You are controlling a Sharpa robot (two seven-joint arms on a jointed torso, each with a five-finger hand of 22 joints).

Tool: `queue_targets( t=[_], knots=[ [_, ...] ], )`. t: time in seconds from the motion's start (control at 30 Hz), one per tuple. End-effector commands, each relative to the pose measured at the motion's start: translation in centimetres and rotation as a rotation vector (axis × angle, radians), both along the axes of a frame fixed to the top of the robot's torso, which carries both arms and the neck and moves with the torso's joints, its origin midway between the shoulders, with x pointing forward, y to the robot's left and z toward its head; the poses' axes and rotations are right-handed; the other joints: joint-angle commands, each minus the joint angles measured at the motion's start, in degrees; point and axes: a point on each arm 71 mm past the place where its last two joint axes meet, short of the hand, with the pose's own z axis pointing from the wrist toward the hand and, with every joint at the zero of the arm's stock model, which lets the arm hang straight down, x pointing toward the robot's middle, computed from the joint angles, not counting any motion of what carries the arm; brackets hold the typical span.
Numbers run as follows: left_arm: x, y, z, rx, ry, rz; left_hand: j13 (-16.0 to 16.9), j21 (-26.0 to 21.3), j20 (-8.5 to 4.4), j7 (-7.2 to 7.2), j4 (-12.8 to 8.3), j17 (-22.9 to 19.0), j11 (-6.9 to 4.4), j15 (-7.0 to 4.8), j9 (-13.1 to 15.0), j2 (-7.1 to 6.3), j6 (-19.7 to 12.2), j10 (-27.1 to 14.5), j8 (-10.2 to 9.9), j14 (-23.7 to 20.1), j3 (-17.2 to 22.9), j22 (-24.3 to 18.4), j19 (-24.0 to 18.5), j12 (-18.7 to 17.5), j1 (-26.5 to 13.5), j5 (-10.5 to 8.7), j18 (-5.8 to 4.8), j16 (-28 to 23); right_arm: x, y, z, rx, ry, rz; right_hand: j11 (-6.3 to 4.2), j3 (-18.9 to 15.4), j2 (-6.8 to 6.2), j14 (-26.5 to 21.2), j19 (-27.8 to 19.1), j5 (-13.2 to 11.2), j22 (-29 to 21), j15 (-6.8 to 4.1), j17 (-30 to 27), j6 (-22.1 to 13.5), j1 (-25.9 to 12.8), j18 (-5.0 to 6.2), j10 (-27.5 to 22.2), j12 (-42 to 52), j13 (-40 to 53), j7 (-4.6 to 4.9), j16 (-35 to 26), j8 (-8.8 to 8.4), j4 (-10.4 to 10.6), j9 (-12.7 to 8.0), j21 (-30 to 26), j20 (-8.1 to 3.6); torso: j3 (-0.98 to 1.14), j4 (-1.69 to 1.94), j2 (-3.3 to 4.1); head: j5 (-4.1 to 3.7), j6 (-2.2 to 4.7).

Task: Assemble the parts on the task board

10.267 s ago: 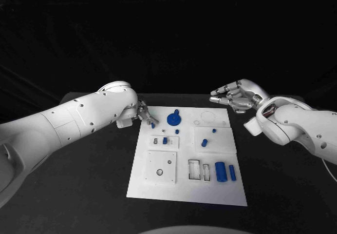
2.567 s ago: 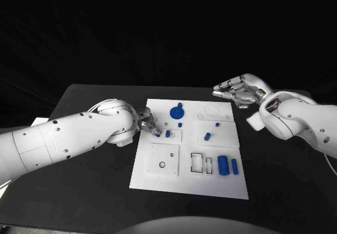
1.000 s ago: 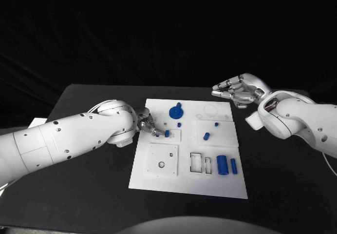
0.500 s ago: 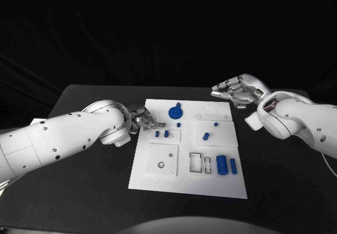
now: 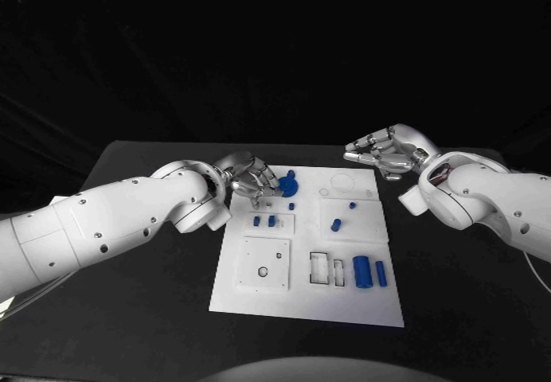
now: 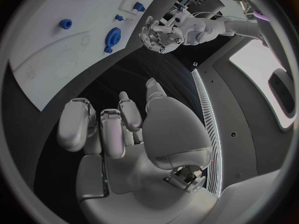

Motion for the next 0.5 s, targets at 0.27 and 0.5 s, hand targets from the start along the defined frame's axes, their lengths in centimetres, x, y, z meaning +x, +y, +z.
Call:
queue_targets(
  t=[0.27,0.5],
  knots=[
    [0.6,-3.5,0.0,0.205,-0.305,-0.197,-11.8,13.2,-1.49,-1.21,-1.2,23.6,-0.79,-1.09,-8.8,-4.00,7.4,5.6,-7.4,15.4,3.3,10.2,11.1,-8.0,2.2,-0.38,-0.95,25.6,-0.1,0.5,-0.2,0.008,0.007,0.021,0.03,-0.4,0.20,3.7,-0.3,0.1,0.0,-0.05,5.7,0.0,-0.2,1.03,-0.5,-0.2,0.4,-0.13,-0.2,0.29,0.1,0.1,-0.2,0.09,-0.01,-0.12,0.12,-0.84,1.01],
    [1.1,-4.6,-0.8,0.343,-0.297,-0.223,-15.5,28.5,-2.12,-1.91,-1.7,31.2,-1.24,-1.64,-11.3,-4.65,9.9,6.8,-9.7,18.7,2.3,24.8,15.4,-10.2,1.5,-0.47,-3.21,32.4,-0.1,0.7,-0.3,0.009,0.008,0.025,0.04,-0.4,0.23,3.7,-0.3,0.1,0.0,-0.05,5.7,-0.1,-0.2,1.02,-0.5,-0.1,0.4,-0.13,-0.2,0.29,0.1,0.1,-0.2,0.09,0.00,-0.23,0.12,-0.76,1.16]
  ],
)
